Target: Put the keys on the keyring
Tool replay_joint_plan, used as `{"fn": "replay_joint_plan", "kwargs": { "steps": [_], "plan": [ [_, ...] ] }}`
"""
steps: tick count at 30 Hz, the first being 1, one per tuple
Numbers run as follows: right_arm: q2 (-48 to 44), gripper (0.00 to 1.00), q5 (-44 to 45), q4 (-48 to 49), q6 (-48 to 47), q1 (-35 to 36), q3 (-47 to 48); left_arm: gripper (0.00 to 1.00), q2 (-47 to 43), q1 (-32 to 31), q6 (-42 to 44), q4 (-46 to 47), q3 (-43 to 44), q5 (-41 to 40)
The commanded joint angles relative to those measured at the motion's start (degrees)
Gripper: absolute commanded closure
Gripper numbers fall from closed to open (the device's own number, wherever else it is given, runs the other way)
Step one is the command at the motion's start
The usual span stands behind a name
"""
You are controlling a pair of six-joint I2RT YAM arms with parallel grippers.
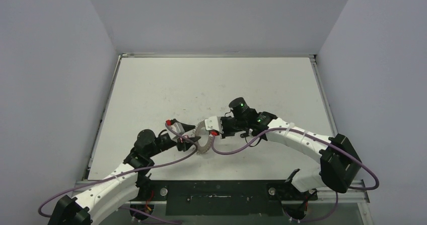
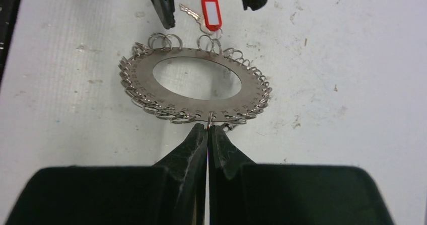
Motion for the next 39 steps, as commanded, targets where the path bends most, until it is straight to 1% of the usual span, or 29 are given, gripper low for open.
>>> {"fn": "replay_joint_plan", "kwargs": {
  "steps": [1,8,12,15,23,33,39],
  "plan": [
    [-3.8,1.0,-6.5,-2.6,5.3,-0.3,1.8,0.52,1.6,-0.4,6.0,10.1,-0.5,6.3],
    [-7.0,1.0,-10.4,-0.8,9.1,-0.4,0.2,0.54,5.0,-4.0,13.4,14.3,-0.6,8.7],
    [-7.7,1.0,-12.0,0.5,10.7,-0.4,-0.6,0.54,8.2,-7.0,17.4,14.3,0.4,8.7],
    [-7.9,1.0,-12.3,0.7,11.0,-0.4,-0.8,0.55,11.0,-8.7,19.0,14.3,1.5,6.9],
    [-8.6,1.0,-12.3,0.0,10.5,-0.5,-1.1,0.71,15.1,-9.8,19.8,17.2,3.0,5.0],
    [-8.5,1.0,-12.5,1.6,11.5,-0.4,-1.6,0.73,18.4,-11.8,19.1,22.3,3.5,3.3],
    [-8.3,1.0,-12.7,2.0,11.9,-0.5,-1.7,0.82,20.2,-12.4,19.1,24.1,3.9,2.9]
  ]
}}
